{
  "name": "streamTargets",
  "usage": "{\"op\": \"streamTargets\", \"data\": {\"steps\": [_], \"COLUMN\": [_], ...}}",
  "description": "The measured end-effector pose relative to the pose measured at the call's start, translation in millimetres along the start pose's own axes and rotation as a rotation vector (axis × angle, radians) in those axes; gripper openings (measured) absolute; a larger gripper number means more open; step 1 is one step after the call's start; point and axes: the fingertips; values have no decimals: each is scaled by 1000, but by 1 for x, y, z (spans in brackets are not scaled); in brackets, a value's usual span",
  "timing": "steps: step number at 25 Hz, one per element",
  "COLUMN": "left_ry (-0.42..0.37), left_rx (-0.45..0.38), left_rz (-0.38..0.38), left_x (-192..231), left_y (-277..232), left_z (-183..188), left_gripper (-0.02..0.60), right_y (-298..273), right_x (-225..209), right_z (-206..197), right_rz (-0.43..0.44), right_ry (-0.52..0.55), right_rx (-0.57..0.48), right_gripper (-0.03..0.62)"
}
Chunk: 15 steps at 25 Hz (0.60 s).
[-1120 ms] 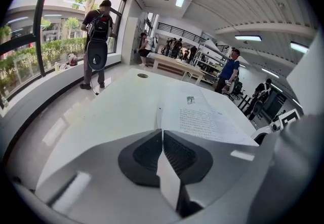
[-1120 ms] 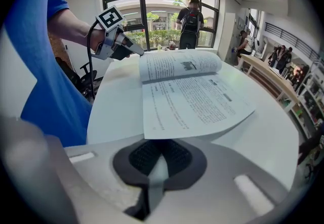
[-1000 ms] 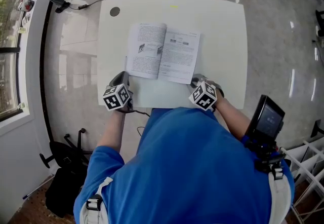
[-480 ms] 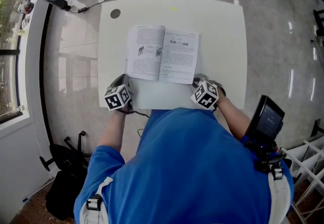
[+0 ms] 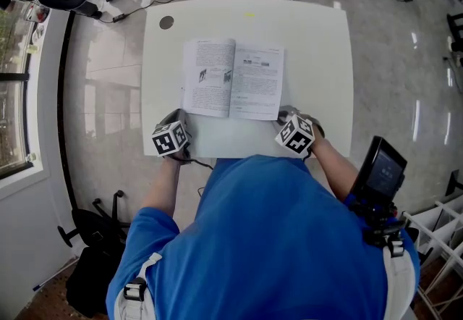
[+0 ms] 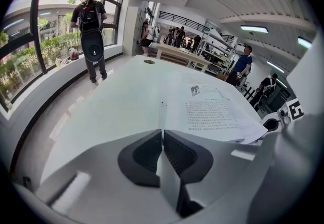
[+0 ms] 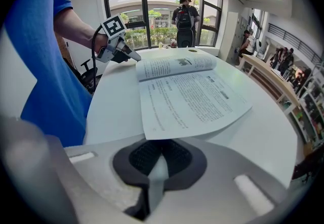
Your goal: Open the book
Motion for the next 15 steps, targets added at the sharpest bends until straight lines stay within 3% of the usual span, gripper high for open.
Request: {"op": "streamTargets", "data": {"steps": [8, 15], "left_ry": [-30, -118], "left_rx": [10, -20], "left_rz": [19, 35], "left_x": [2, -1], "left_y": [-4, 0], "left_z": [2, 13], "left_gripper": [44, 83], "right_y": [-3, -4], "right_x": [-6, -21], "right_z": [-2, -8], "right_rz": [-15, -71], "right_ry": [-23, -101], "right_rx": [2, 8], "right_gripper": [5, 5]}}
Point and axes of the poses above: the fingertips, and each gripper's own axes: y backward along the fingers, x to its left, z out of its top, and after that the axes turned 14 degrees about -z, right-handed
